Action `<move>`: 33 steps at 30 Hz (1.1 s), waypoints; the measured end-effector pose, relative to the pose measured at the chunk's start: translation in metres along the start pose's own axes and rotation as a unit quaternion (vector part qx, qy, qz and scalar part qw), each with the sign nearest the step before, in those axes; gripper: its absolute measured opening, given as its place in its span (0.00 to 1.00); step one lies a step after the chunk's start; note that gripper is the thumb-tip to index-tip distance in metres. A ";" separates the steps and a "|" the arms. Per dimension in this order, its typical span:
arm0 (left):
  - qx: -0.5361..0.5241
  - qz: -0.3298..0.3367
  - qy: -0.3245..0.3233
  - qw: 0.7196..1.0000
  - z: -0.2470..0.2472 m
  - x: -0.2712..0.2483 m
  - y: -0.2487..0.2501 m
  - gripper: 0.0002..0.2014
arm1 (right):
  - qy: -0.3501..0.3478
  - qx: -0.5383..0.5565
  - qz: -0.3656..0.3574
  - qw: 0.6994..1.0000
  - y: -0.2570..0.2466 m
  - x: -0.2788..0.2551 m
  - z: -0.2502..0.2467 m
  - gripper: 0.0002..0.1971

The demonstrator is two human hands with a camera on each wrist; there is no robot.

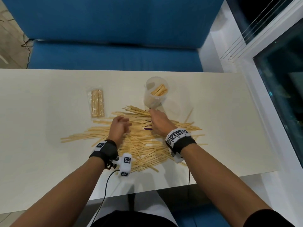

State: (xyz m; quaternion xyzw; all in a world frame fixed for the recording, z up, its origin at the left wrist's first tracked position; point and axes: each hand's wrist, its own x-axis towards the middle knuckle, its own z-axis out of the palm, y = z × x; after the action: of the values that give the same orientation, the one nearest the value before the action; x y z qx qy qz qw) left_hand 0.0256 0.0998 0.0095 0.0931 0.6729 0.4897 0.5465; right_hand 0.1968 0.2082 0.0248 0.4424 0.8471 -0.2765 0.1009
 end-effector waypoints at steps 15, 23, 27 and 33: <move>-0.041 -0.053 0.116 0.991 0.021 0.024 0.013 0.31 | -0.094 -0.045 -0.036 0.994 -0.028 0.003 -0.010 0.06; -0.087 -0.087 0.143 0.982 0.028 0.030 0.020 0.24 | -0.123 -0.081 -0.053 0.988 -0.035 0.010 -0.018 0.11; -0.096 -0.092 0.145 0.980 0.024 0.038 0.015 0.21 | -0.119 -0.132 -0.060 0.982 -0.040 0.012 -0.022 0.08; -0.067 -0.064 0.126 0.988 0.026 0.037 0.020 0.10 | -0.100 -0.141 -0.055 0.983 -0.044 0.014 -0.020 0.11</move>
State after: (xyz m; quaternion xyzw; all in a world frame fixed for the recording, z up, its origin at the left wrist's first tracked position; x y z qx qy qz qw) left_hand 0.0242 0.1486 0.0030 -0.0494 0.7070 0.5051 0.4926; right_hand 0.1544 0.2088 0.0523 0.3467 0.8864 -0.2022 0.2307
